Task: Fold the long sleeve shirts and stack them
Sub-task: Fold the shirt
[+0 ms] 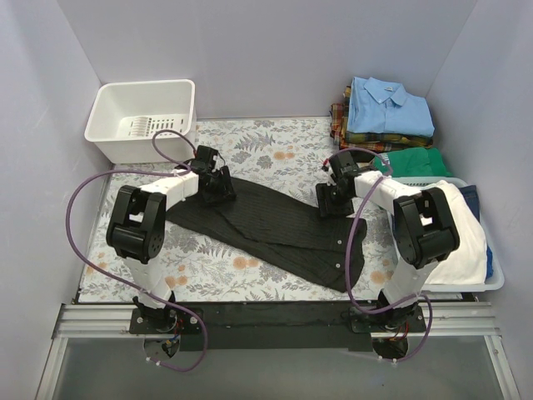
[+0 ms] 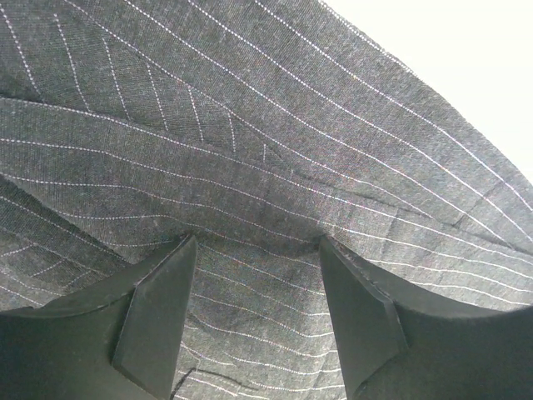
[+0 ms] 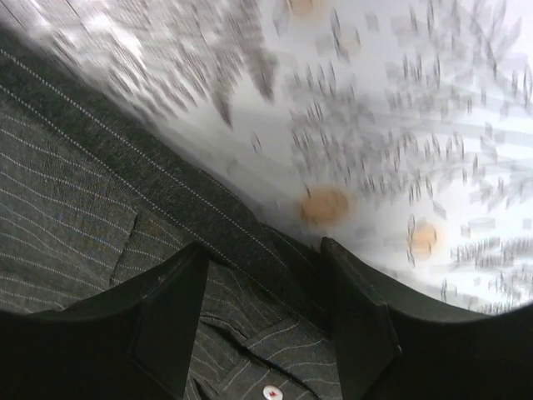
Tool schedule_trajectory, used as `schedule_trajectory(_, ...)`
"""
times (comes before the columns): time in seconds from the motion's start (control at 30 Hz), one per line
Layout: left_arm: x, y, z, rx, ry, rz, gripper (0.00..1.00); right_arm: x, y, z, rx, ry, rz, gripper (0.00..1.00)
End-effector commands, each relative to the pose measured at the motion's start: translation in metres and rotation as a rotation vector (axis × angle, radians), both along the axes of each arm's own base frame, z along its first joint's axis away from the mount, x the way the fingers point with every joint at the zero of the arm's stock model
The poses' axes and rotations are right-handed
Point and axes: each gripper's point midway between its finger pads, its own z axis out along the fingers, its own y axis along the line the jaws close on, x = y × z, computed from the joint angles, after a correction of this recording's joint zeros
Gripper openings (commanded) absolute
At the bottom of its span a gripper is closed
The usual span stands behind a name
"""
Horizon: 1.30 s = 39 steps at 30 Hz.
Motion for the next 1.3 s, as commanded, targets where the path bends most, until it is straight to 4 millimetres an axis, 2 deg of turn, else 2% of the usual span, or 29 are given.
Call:
schedule_trajectory(0.0,-0.019,-0.039,-0.023,-0.026,0.067,-0.114,0.6,-0.036,-0.021,0.004,-0.042,0.061,-0.043,0.65)
schedule_trajectory(0.07,-0.022,-0.052,-0.028,-0.032,0.077,-0.144,0.6,-0.039,-0.024,0.012,-0.042,0.039,-0.056,0.65)
schedule_trajectory(0.1,-0.016,-0.059,-0.025,-0.04,0.062,-0.153,0.6,-0.044,-0.026,0.013,-0.045,0.045,-0.06,0.65)
schedule_trajectory(0.17,-0.015,-0.072,-0.031,-0.053,0.075,-0.178,0.6,-0.047,-0.026,0.021,-0.035,0.03,-0.064,0.65)
schedule_trajectory(0.2,-0.004,-0.081,-0.023,-0.071,0.049,-0.191,0.6,-0.05,-0.028,0.021,-0.035,0.036,-0.064,0.65)
schedule_trajectory(0.3,0.008,-0.099,-0.031,-0.098,0.056,-0.232,0.6,-0.055,-0.024,0.029,-0.006,0.026,-0.054,0.65)
schedule_trajectory(0.33,0.023,-0.109,-0.02,-0.119,0.021,-0.243,0.6,-0.058,-0.023,0.029,0.004,0.029,-0.052,0.64)
schedule_trajectory(0.37,0.025,-0.113,-0.031,-0.121,0.04,-0.254,0.6,-0.06,-0.02,0.032,0.03,0.025,-0.042,0.64)
schedule_trajectory(0.47,0.048,-0.126,-0.027,-0.139,0.013,-0.253,0.6,-0.064,-0.013,0.033,0.078,0.023,-0.029,0.64)
schedule_trajectory(0.53,0.055,-0.13,-0.038,-0.141,0.027,-0.233,0.6,-0.064,-0.01,0.033,0.092,0.023,-0.022,0.64)
schedule_trajectory(0.57,0.068,-0.136,-0.031,-0.155,-0.004,-0.231,0.61,-0.063,-0.008,0.034,0.101,0.018,-0.018,0.64)
schedule_trajectory(0.6,0.07,-0.138,-0.044,-0.157,0.013,-0.227,0.61,-0.061,-0.008,0.034,0.102,0.012,-0.021,0.64)
schedule_trajectory(0.63,0.075,-0.14,-0.047,-0.162,0.012,-0.219,0.62,-0.058,-0.007,0.037,0.102,-0.003,-0.022,0.64)
schedule_trajectory(0.67,0.09,-0.148,-0.038,-0.18,-0.023,-0.208,0.62,-0.051,-0.006,0.043,0.106,-0.029,-0.023,0.64)
schedule_trajectory(0.77,0.106,-0.158,-0.057,-0.201,-0.017,-0.201,0.65,-0.034,-0.005,0.054,0.094,-0.077,-0.033,0.64)
schedule_trajectory(0.8,0.121,-0.166,-0.045,-0.221,-0.061,-0.204,0.67,-0.023,-0.002,0.065,0.1,-0.109,-0.035,0.64)
schedule_trajectory(0.83,0.125,-0.169,-0.056,-0.226,-0.052,-0.204,0.68,-0.018,-0.002,0.067,0.097,-0.116,-0.037,0.64)
schedule_trajectory(0.87,0.132,-0.173,-0.053,-0.235,-0.077,-0.213,0.69,-0.012,-0.001,0.071,0.093,-0.129,-0.041,0.64)
schedule_trajectory(0.9,0.146,-0.18,-0.037,-0.249,-0.13,-0.222,0.7,-0.002,0.002,0.082,0.101,-0.157,-0.041,0.64)
schedule_trajectory(0.97,0.161,-0.181,-0.026,-0.239,-0.184,-0.225,0.73,0.006,0.002,0.088,0.095,-0.175,-0.048,0.64)
schedule_trajectory(1.0,0.173,-0.184,-0.001,-0.247,-0.243,-0.238,0.73,0.013,0.004,0.096,0.099,-0.197,-0.049,0.64)
schedule_trajectory(1.03,0.177,-0.186,0.016,-0.26,-0.269,-0.26,0.73,0.016,0.004,0.099,0.098,-0.211,-0.051,0.64)
schedule_trajectory(1.07,0.18,-0.181,0.044,-0.252,-0.298,-0.256,0.73,0.019,0.005,0.103,0.1,-0.223,-0.041,0.64)
schedule_trajectory(1.1,0.183,-0.176,0.064,-0.228,-0.339,-0.267,0.74,0.02,0.005,0.106,0.1,-0.233,-0.032,0.64)
schedule_trajectory(1.13,0.181,-0.17,0.073,-0.206,-0.352,-0.261,0.77,0.021,0.007,0.108,0.106,-0.235,-0.021,0.64)
schedule_trajectory(1.17,0.181,-0.162,0.119,-0.207,-0.432,-0.255,0.79,0.02,0.006,0.108,0.102,-0.235,-0.013,0.64)
schedule_trajectory(1.27,0.167,-0.145,0.138,-0.212,-0.449,-0.252,0.82,0.011,0.004,0.098,0.076,-0.22,0.037,0.64)
